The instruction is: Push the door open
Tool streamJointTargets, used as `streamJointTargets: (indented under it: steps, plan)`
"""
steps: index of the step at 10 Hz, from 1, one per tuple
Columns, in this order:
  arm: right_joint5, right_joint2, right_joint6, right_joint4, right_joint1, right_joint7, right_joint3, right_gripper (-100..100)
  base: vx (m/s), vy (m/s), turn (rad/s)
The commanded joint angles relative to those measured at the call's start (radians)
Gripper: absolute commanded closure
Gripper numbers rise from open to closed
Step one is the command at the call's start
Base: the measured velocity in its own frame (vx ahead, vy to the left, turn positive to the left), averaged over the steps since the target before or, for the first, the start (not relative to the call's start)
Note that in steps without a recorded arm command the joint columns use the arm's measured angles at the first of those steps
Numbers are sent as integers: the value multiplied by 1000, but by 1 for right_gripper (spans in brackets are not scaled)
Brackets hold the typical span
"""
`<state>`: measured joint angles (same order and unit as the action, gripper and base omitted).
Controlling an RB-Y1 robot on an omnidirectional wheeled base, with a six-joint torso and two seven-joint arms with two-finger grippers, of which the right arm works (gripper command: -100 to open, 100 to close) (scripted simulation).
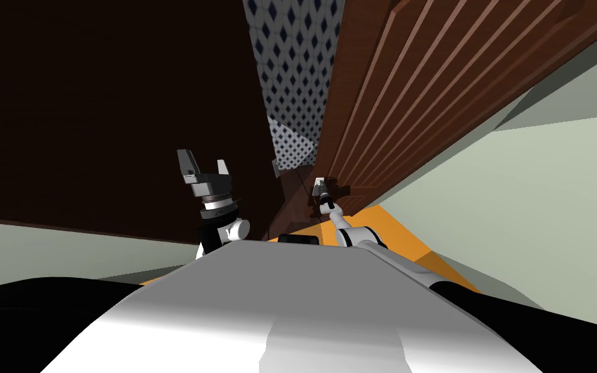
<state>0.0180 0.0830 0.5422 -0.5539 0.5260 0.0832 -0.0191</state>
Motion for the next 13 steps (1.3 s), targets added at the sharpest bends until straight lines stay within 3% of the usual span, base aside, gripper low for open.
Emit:
streamJointTargets:
  steps: [1,4,5,10,11,13]
  plan:
    - [0,-1,-1,1,-2,0,1,100,-27,-5,5]
    - [0,-1,-1,1,-2,0,1,100,-8,-1,-2]
    - [14,4,3,9,2,-30,-25,100,45,-32,-23]
    - [45,10,16,23,16,-98,-82,100,90,-70,-64]
    - [38,1,11,24,14,-83,-65,-100,-99,-48,5]
    - [35,-5,4,24,18,-79,-57,-100,-231,18,24]
